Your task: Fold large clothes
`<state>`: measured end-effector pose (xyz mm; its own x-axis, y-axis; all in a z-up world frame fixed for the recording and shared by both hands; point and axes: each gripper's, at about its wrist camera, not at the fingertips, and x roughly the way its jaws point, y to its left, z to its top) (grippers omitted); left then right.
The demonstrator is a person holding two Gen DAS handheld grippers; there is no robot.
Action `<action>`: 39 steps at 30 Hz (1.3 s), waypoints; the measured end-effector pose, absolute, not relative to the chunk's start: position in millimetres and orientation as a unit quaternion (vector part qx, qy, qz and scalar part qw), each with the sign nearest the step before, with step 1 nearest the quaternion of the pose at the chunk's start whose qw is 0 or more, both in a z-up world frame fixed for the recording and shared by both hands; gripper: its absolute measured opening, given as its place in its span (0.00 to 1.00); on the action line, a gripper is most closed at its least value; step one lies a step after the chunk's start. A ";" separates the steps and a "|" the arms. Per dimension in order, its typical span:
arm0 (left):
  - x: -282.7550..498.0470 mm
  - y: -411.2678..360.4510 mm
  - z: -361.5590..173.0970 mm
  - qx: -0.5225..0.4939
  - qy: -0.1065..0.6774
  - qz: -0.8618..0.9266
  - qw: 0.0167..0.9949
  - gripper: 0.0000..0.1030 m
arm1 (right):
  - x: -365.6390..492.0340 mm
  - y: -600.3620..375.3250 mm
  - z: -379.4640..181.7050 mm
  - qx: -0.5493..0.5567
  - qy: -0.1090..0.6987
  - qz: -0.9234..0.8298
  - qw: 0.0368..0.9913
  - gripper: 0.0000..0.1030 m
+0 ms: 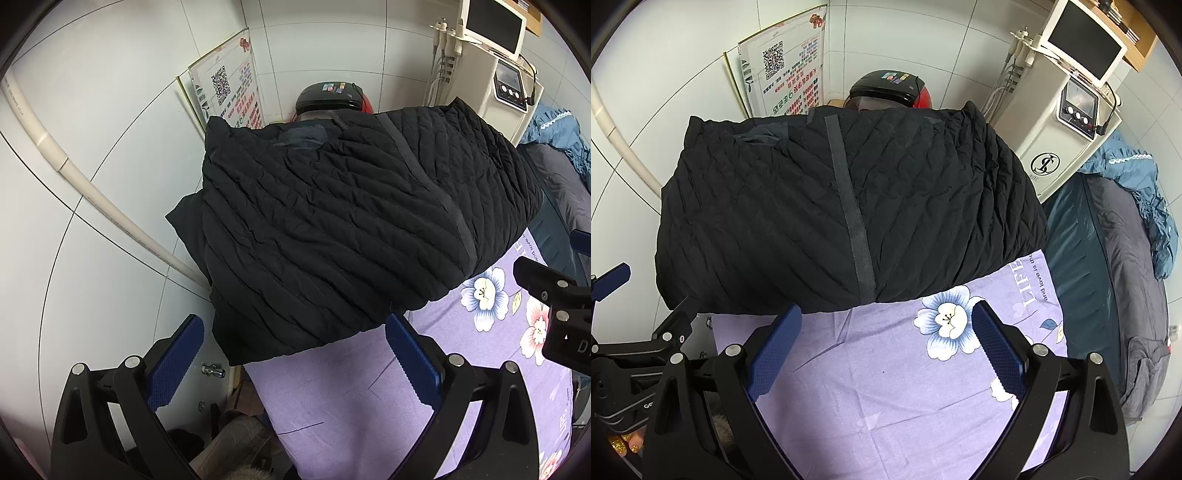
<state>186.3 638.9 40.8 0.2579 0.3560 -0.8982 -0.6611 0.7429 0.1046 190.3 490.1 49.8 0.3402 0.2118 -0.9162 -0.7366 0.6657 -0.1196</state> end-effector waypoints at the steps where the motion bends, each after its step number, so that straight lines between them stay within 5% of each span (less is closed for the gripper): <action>1: 186.1 638.7 40.9 -0.148 0.514 0.327 0.779 0.94 | 190.2 490.1 49.9 -0.270 0.485 0.307 0.773 0.90; 39: 179.9 636.9 41.6 -0.149 0.502 0.342 0.781 0.94 | 190.6 491.4 50.4 -0.265 0.485 0.306 0.775 0.90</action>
